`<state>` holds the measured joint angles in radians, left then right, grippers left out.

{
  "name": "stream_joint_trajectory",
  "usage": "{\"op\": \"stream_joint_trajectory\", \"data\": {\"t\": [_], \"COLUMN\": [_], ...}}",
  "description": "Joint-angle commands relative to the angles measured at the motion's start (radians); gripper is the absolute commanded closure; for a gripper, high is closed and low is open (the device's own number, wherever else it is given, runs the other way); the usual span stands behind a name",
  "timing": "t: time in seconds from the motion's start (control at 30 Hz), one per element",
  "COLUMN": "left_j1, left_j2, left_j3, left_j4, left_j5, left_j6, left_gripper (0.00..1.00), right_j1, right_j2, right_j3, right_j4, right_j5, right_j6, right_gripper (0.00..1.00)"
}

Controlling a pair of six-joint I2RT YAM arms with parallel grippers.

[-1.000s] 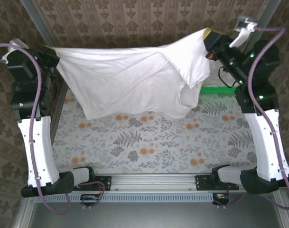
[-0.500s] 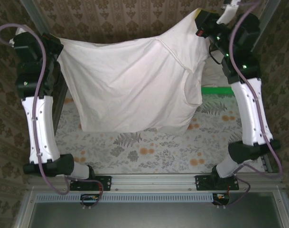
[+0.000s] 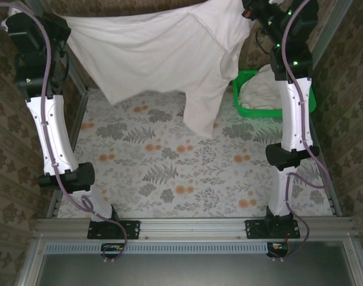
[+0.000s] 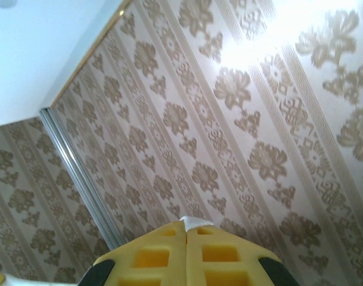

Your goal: Fold and stack the t-shirts

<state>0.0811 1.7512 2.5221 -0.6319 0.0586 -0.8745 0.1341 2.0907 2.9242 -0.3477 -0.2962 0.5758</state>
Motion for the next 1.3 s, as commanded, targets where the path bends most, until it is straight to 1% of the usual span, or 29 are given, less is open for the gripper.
{"op": "stream_joint_trajectory", "data": {"t": [0.0,0.07,0.1,0.17,0.23,0.3,0.37,0.47,0.6,0.7,0.83,0.9,1.07,1.27], "left_j1": [0.01,0.01,0.011,0.011,0.018,0.021,0.022,0.019,0.017,0.02,0.021,0.021,0.023,0.025], "left_j2": [-0.047,-0.122,-0.178,-0.299,-0.414,-0.517,-0.593,-0.674,-0.727,-0.749,-0.766,-0.775,-0.8,-0.799], "left_j3": [0.005,-0.105,-0.201,-0.439,-0.679,-0.912,-1.1,-1.348,-1.606,-1.746,-1.868,-1.903,-1.963,-2.017], "left_j4": [0.03,0.027,0.039,0.084,0.124,0.151,0.166,0.18,0.164,0.163,0.159,0.121,0.07,0.041], "left_j5": [0.026,0.023,0.013,-0.016,-0.04,-0.041,-0.027,-0.006,0.001,0.01,0.023,0.02,0.008,-0.004], "left_j6": [-0.005,0.019,0.032,0.042,0.003,-0.053,-0.112,-0.157,-0.17,-0.191,-0.196,-0.203,-0.201,-0.203], "left_gripper": [1.0,1.0,1.0,1.0,1.0,1.0,1.0,1.0,1.0,1.0,1.0,1.0,1.0,1.0], "right_j1": [-0.005,-0.005,-0.002,0.006,0.018,0.017,0.017,0.033,0.034,0.035,0.034,0.036,0.036,0.036], "right_j2": [-0.064,-0.108,-0.14,-0.232,-0.382,-0.562,-0.661,-0.79,-0.876,-0.887,-0.879,-0.876,-0.87,-0.861], "right_j3": [0.008,-0.043,-0.087,-0.274,-0.624,-1.042,-1.283,-1.609,-1.951,-2.119,-2.236,-2.257,-2.248,-2.232], "right_j4": [-0.025,-0.108,-0.154,-0.207,-0.099,0.072,0.086,0.098,0.091,0.082,0.06,0.028,-0.098,-0.153], "right_j5": [-0.022,-0.046,-0.058,-0.072,-0.078,-0.076,-0.075,-0.045,0.0,0.009,0.013,0.018,0.02,0.008], "right_j6": [-0.021,-0.057,-0.081,-0.125,-0.142,-0.068,-0.021,0.039,0.07,0.097,0.119,0.125,0.124,0.128], "right_gripper": [1.0,1.0,1.0,1.0,1.0,1.0,1.0,1.0,1.0,1.0,1.0,1.0,1.0,1.0]}}
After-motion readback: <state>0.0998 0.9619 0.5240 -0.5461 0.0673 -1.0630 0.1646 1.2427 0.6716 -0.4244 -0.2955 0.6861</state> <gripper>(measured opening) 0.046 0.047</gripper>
